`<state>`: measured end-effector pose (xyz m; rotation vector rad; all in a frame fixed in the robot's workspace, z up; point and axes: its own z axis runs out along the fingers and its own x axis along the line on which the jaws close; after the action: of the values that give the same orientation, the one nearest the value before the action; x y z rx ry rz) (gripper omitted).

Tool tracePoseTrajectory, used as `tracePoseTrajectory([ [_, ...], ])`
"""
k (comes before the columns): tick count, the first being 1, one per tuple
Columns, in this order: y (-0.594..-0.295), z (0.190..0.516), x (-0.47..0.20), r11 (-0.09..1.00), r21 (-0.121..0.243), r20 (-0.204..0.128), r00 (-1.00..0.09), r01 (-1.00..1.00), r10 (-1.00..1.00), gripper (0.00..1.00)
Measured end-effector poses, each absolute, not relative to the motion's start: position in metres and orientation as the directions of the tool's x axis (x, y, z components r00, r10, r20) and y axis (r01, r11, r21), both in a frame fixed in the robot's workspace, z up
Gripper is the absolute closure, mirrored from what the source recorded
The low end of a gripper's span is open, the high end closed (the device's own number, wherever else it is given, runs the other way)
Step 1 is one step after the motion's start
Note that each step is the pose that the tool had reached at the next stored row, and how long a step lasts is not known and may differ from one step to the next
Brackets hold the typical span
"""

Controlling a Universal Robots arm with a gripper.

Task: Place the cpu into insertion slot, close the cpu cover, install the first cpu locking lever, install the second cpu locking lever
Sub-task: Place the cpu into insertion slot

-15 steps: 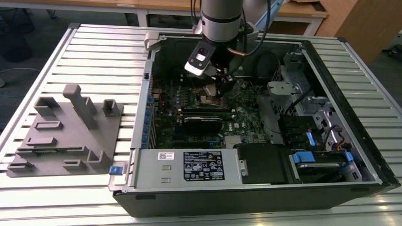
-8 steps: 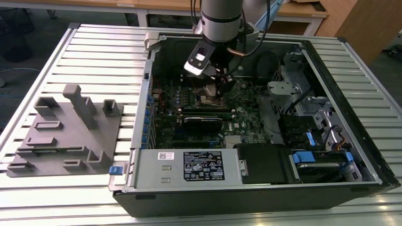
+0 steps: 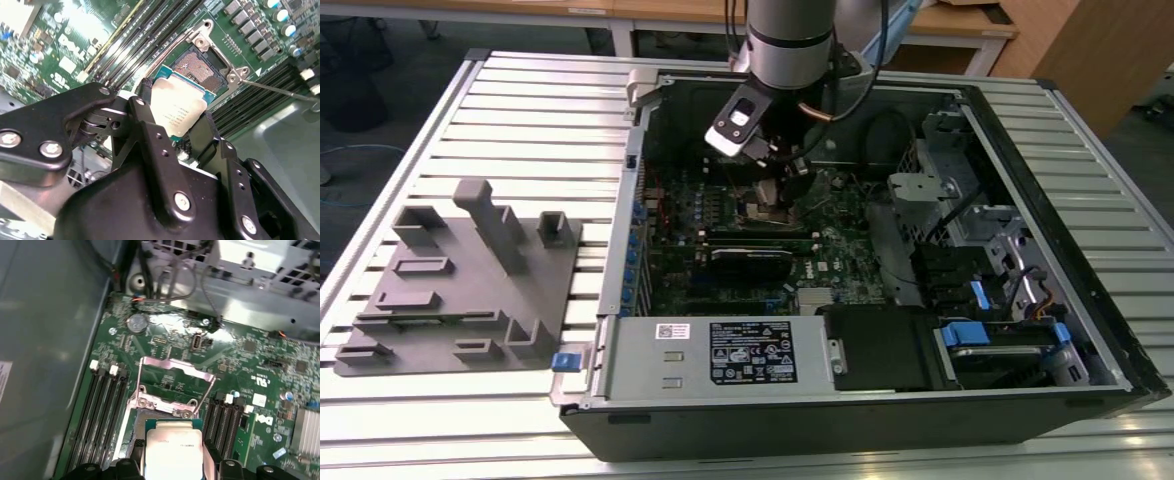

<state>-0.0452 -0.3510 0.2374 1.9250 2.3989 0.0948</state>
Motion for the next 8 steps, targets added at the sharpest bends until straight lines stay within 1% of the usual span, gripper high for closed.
tracePoseTrajectory([
  [8,-0.3510,0.2371,-0.0452,0.076,0.088,-0.012,-0.076,0.993,0.997,0.46],
])
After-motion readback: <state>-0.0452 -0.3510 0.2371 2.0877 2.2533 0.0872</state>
